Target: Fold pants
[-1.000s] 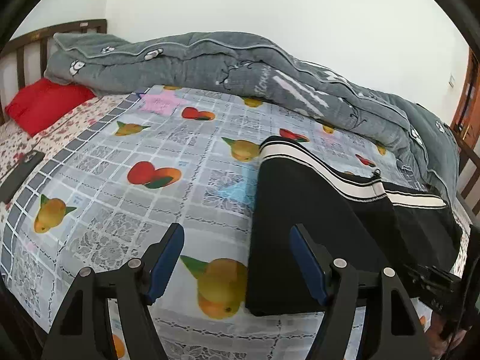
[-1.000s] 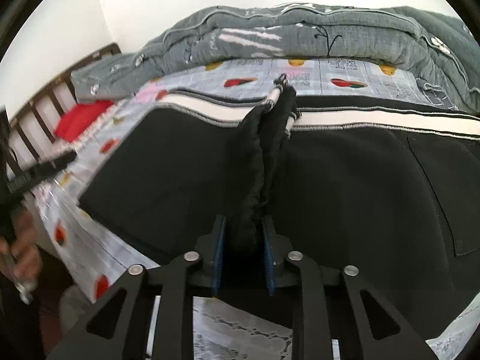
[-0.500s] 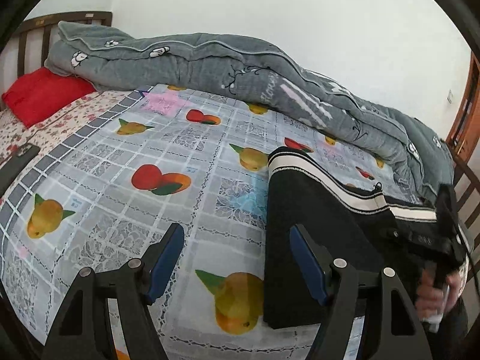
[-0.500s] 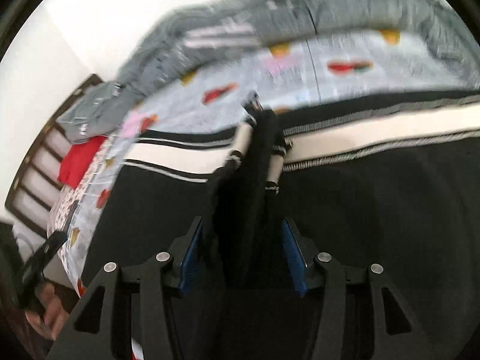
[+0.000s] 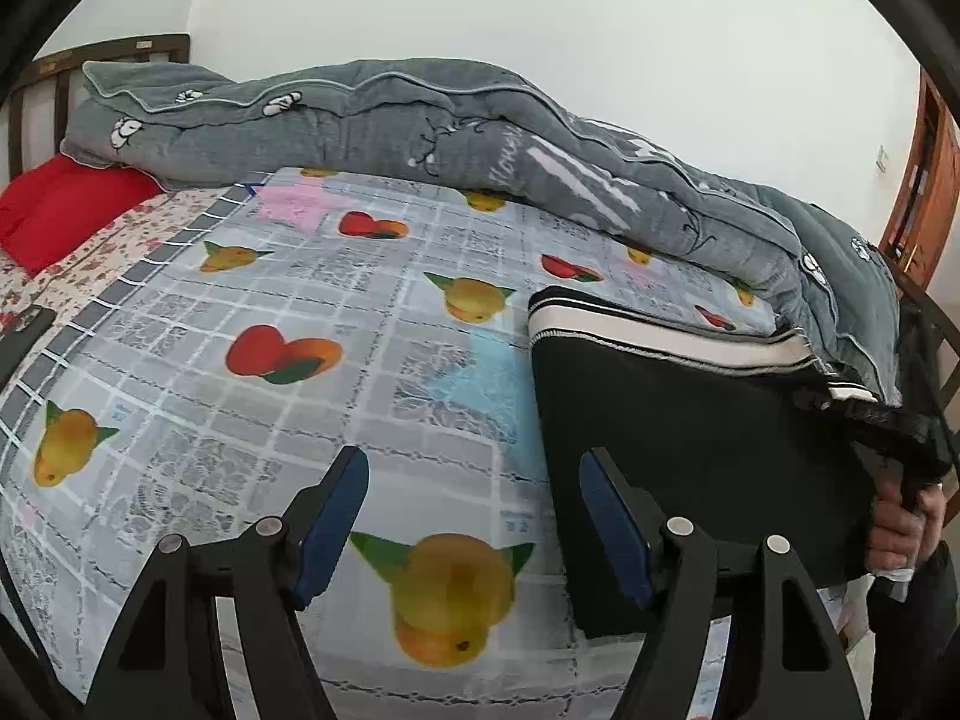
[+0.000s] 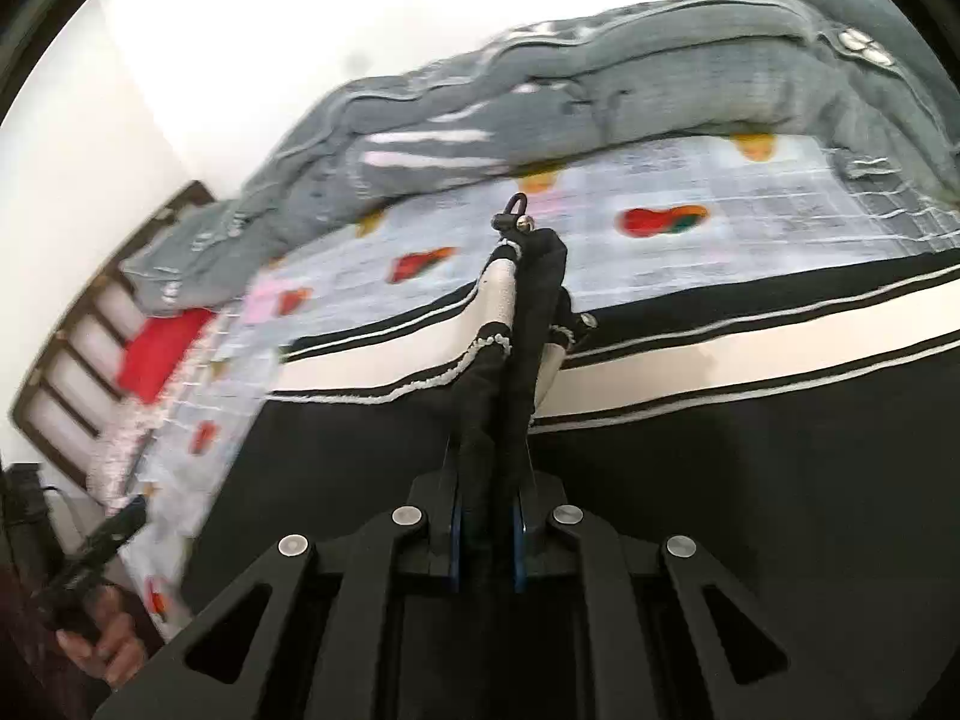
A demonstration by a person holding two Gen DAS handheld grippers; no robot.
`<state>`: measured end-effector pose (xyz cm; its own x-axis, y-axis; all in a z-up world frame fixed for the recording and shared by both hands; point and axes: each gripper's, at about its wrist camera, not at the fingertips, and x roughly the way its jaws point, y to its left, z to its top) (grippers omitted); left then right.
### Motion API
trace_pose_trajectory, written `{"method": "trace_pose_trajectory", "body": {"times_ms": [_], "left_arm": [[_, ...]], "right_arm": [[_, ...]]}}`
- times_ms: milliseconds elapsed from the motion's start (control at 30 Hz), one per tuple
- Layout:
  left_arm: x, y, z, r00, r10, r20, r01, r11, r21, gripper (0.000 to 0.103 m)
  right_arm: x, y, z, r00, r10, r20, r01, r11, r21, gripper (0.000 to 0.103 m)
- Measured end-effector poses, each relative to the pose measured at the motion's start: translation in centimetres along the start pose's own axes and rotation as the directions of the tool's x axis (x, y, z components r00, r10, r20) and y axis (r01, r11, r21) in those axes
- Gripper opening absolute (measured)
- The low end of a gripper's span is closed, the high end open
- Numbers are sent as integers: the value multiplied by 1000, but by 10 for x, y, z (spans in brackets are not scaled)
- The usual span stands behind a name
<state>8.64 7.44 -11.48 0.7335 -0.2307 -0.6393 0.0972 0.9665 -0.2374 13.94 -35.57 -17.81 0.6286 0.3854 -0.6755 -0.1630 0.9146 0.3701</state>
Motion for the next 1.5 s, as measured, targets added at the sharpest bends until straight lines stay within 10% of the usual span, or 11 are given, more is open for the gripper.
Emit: {"method": "trace_pose_trajectory", "body": {"times_ms": [100, 367, 667, 1067, 1267, 1500], "left_arm": [[5, -8, 0, 1000, -19, -14, 19, 1000, -19, 71], [7, -38, -8, 998, -38, -41, 40, 998, 55, 71], [41, -62, -40, 981, 28, -194, -7, 994, 111, 72], [24, -63, -27, 989, 46, -142, -32, 994, 102, 71], [20, -66, -4, 994, 36, -100, -29, 997, 71, 71], [46, -64, 9, 987, 41, -157, -41, 999, 6, 70]], "right_arm": [[22, -6, -3, 995, -50, -87, 51, 999, 6, 21], [-57, 10, -43, 991, -109, 77, 117, 987, -106, 31], [-58, -15, -90, 997, -71, 25, 73, 992, -102, 35], [-102, -26, -94, 994, -78, 70, 85, 991, -107, 39], [-161, -96, -85, 930, -326, 168, 325, 945, 34, 51], [-214, -185, -102, 869, -461, 180, 412, 876, 250, 58]]}}
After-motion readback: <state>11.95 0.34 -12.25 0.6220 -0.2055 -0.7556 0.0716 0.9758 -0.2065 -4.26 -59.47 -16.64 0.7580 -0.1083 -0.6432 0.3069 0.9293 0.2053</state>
